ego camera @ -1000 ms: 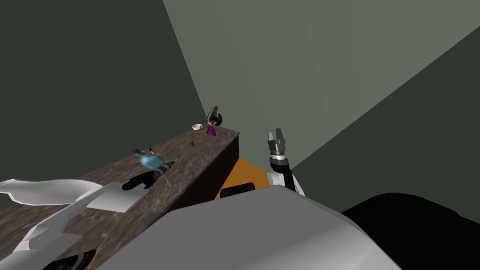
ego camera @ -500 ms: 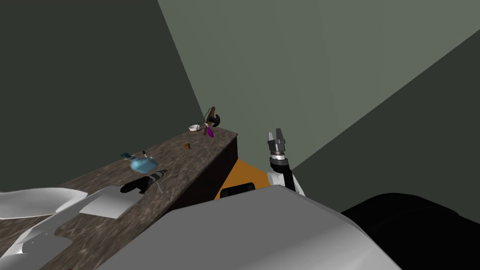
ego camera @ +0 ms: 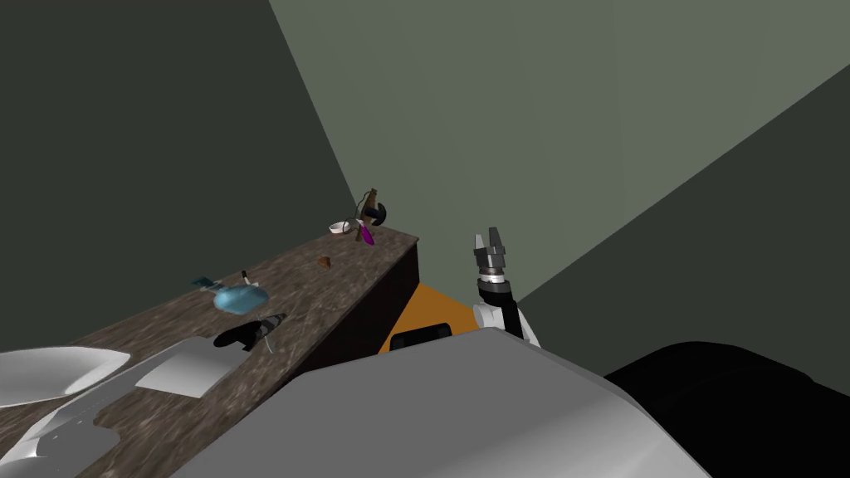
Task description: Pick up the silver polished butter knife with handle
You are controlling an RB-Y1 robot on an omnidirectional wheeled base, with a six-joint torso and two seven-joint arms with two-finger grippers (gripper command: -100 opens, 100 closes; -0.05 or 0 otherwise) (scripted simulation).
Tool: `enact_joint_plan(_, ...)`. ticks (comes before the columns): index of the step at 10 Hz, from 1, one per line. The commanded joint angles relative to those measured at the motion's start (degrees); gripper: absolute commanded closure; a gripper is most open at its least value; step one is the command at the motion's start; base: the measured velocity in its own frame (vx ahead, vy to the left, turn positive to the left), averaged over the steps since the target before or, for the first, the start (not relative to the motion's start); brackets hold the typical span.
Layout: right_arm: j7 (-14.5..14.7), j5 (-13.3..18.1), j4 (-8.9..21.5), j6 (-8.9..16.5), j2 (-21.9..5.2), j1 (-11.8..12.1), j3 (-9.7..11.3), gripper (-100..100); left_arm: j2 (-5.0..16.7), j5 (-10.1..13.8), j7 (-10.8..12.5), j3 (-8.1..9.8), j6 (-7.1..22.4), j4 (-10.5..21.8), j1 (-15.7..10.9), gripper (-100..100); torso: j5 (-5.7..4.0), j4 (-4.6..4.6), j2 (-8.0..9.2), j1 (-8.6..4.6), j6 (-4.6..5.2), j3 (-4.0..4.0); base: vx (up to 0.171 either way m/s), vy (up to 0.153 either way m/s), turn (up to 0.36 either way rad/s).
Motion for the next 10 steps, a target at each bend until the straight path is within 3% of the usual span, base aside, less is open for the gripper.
enact_joint_plan(1,0.0,0.0,0.0,0.0,0.0,0.0,0.0,0,0.0,0.0,0.0,0.00,0.0,0.0,0.0,0,0.00,0.00,0.00,0.00,0.00,0.00,0.004,-0.005,0.001)
enact_joint_plan(2,0.0,0.0,0.0,0.0,0.0,0.0,0.0,0,-1.1,-0.7,-0.2,-0.20,-1.0,1.6,-0.3,-100,0.02,0.01,0.06,0.08,0.00,0.04,0.018,0.017,-0.049)
enact_joint_plan(4,0.0,0.0,0.0,0.0,0.0,0.0,0.0,0,-2.4,-1.5,-0.5,-0.46,-2.1,3.6,-0.7,-100,0.07,0.00,0.00,0.26,0.00,0.01,0.029,0.042,-0.049)
enact_joint_plan(5,0.0,0.0,0.0,0.0,0.0,0.0,0.0,0,-2.1,-1.5,-0.2,-0.34,-1.6,2.7,-0.4,-100,0.08,0.00,-0.01,0.32,0.00,0.00,0.013,0.025,-0.010)
enact_joint_plan(6,0.0,0.0,0.0,0.0,0.0,0.0,0.0,0,-2.1,-1.5,-0.3,-0.35,-1.7,2.8,-0.4,100,0.07,0.01,0.03,0.25,-0.01,0.02,0.000,0.000,0.000)
enact_joint_plan(10,0.0,0.0,0.0,0.0,0.0,0.0,0.0,0,-2.1,-1.6,-0.3,-0.38,-1.4,3.0,-0.3,100,0.16,0.11,0.16,0.25,0.09,0.14,0.000,0.001,0.006)
